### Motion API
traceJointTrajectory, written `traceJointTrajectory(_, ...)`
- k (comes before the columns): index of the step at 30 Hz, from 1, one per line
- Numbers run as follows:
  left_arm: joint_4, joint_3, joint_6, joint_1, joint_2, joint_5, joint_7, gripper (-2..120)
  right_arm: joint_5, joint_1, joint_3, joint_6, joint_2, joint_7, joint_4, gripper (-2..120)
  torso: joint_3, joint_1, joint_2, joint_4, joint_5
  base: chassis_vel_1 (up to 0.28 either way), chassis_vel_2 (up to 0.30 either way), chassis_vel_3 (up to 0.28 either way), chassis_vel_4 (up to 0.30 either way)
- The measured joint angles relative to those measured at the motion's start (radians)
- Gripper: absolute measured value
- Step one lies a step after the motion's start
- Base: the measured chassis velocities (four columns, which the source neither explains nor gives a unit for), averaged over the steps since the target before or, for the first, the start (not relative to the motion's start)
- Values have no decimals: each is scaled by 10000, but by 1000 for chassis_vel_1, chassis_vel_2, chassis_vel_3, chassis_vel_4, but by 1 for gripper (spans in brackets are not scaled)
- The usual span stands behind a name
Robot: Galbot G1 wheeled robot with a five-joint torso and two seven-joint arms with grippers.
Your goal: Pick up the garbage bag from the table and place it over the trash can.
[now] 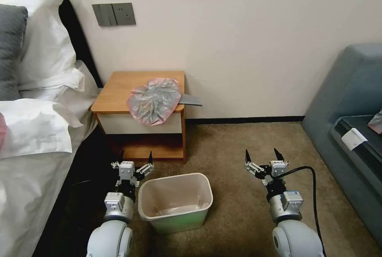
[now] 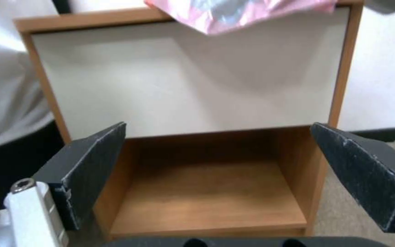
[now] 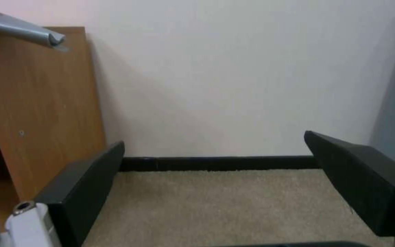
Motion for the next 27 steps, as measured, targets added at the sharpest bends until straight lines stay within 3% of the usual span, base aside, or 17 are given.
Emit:
traceJointTrajectory(14, -3837, -1538, 714, 1849, -351, -511, -468, 100, 606, -1954, 138, -735, 338, 476, 3926, 100, -2, -1, 1, 1, 3, 0, 0, 0, 0)
traceJointTrajectory(17, -4507, -1824, 826, 2251, -368, -588, -529, 100, 1003, -2186, 140, -1014, 231, 588, 4297, 100, -2, 0, 2, 0, 0, 0, 0, 0, 0)
traceJointTrajectory(22, -4576, -1906, 957, 2817, 318, -648, -395, 100, 1279, -2249, 178, -1109, 101, 592, 4300, 100, -1, -1, 1, 2, 1, 0, 0, 0, 0)
traceJointTrajectory(27, -4405, -1736, 962, 2922, 551, -695, -369, 100, 1505, -2286, 186, -1112, 56, 535, 4181, 100, -2, -1, 1, 0, 2, 0, 0, 0, 0)
